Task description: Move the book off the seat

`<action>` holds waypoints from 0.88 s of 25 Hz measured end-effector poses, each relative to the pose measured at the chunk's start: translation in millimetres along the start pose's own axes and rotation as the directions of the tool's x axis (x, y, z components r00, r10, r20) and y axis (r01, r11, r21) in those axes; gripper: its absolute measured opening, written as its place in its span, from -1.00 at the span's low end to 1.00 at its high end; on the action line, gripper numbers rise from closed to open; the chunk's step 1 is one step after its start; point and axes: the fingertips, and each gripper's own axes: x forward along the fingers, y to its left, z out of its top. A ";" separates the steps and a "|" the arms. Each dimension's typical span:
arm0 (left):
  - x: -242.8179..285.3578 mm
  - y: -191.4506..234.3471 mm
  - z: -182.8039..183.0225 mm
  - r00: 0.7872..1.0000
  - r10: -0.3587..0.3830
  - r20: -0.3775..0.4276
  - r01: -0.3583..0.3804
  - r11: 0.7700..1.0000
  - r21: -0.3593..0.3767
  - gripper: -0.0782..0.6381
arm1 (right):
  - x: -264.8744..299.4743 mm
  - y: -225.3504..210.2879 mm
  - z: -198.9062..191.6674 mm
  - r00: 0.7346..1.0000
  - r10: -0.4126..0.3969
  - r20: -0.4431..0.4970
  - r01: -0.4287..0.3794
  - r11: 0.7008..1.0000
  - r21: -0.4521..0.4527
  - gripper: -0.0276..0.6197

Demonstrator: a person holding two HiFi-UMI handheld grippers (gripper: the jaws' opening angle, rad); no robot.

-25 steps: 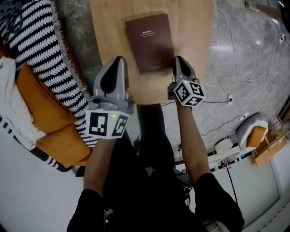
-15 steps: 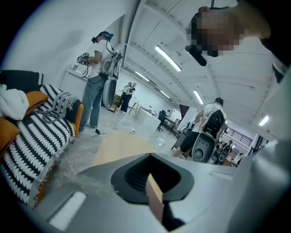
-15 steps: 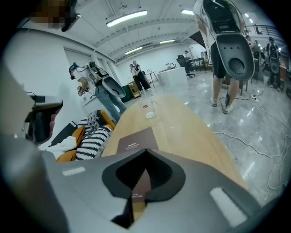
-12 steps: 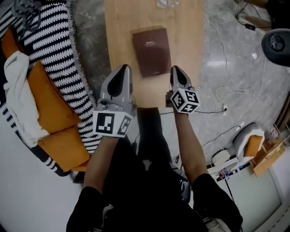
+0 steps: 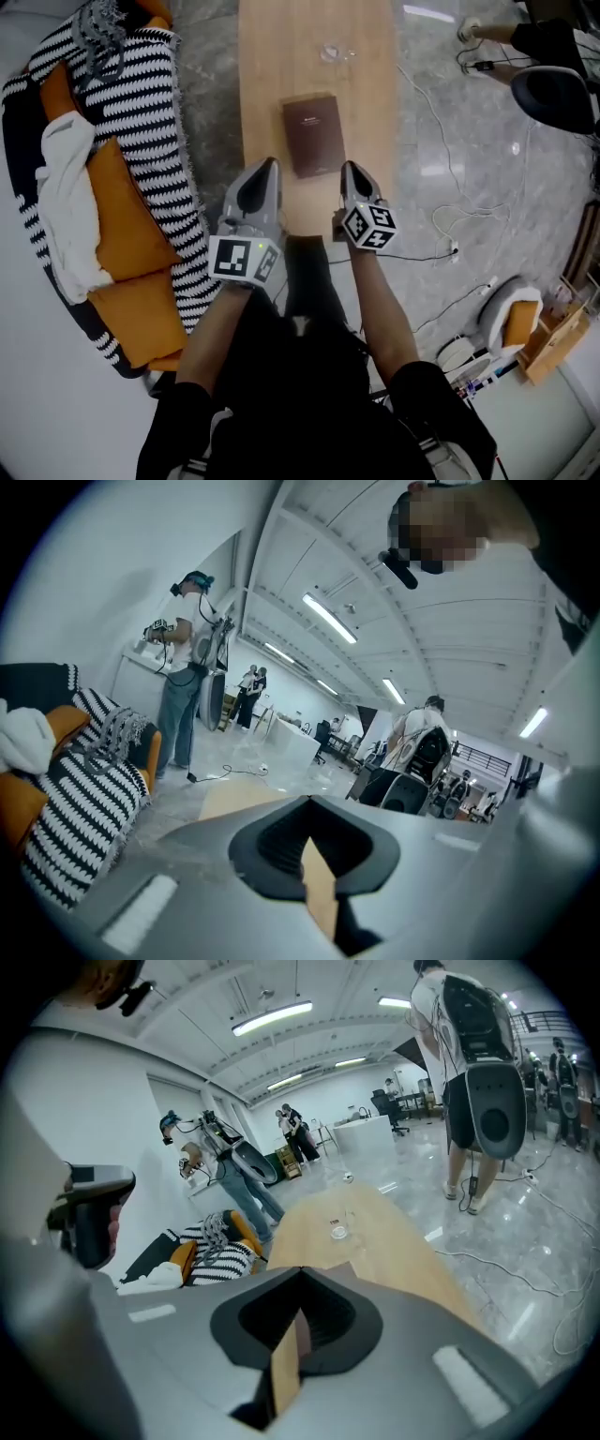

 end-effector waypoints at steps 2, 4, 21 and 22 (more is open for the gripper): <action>-7.5 -7.1 14.6 1.000 -0.006 0.021 0.006 1.000 0.010 -0.76 | -9.8 12.8 11.9 1.000 0.013 0.015 -0.013 1.000 -0.010 -0.89; -16.9 -13.6 27.8 0.999 -0.014 0.037 0.014 1.000 0.017 -0.76 | -20.9 27.4 22.4 0.999 0.029 0.027 -0.029 0.999 -0.024 -0.89; -87.6 -53.9 96.9 0.992 -0.056 0.115 0.048 0.997 0.067 -0.76 | -112.9 122.0 96.0 0.978 0.128 0.163 -0.117 0.991 -0.071 -0.89; -91.1 -57.5 99.5 0.991 -0.064 0.118 0.056 0.996 0.075 -0.76 | -119.6 126.0 98.4 0.976 0.132 0.173 -0.121 0.990 -0.073 -0.89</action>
